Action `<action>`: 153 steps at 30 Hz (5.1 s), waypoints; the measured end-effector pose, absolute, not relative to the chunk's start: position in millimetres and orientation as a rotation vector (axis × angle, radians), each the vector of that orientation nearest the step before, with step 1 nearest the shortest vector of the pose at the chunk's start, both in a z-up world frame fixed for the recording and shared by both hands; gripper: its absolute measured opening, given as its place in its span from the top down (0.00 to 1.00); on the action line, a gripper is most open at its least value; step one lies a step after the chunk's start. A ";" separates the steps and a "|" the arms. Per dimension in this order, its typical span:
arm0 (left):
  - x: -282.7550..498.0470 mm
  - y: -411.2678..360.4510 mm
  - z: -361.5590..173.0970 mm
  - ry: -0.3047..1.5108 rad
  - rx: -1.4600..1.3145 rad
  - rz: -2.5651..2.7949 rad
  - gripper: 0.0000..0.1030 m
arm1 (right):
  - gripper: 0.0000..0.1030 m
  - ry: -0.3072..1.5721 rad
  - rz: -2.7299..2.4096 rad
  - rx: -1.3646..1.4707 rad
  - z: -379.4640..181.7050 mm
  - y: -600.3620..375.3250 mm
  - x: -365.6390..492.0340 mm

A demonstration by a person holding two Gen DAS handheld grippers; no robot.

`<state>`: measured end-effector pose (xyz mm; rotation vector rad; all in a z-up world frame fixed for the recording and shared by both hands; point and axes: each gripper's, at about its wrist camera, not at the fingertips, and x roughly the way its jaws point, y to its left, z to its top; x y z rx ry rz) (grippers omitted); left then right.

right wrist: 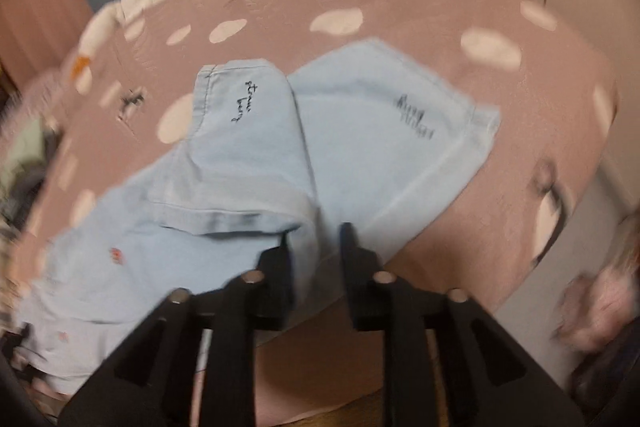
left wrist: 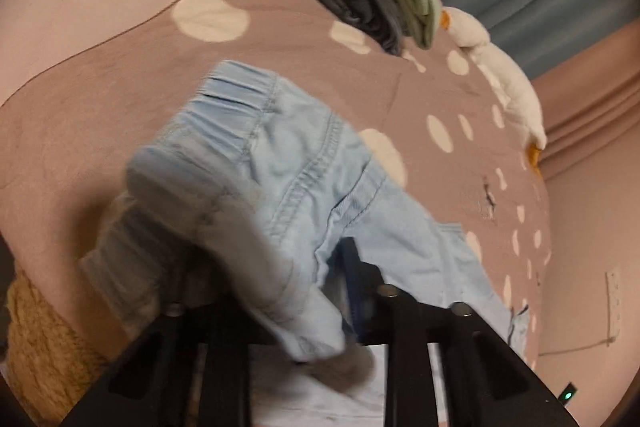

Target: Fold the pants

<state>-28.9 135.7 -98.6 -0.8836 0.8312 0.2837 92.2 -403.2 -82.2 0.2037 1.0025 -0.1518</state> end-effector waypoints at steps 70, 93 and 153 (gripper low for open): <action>-34.7 132.8 -114.4 1.052 -0.749 0.238 0.83 | 0.99 0.974 -0.277 0.331 -107.3 -502.3 130.0; -34.7 131.4 -113.2 1.043 -0.740 0.250 0.83 | 0.98 0.943 -0.256 0.297 -109.9 -498.8 125.8; -33.5 183.3 -104.2 0.886 -0.710 0.339 0.55 | 0.44 1.146 0.604 -0.358 -98.2 -94.2 182.4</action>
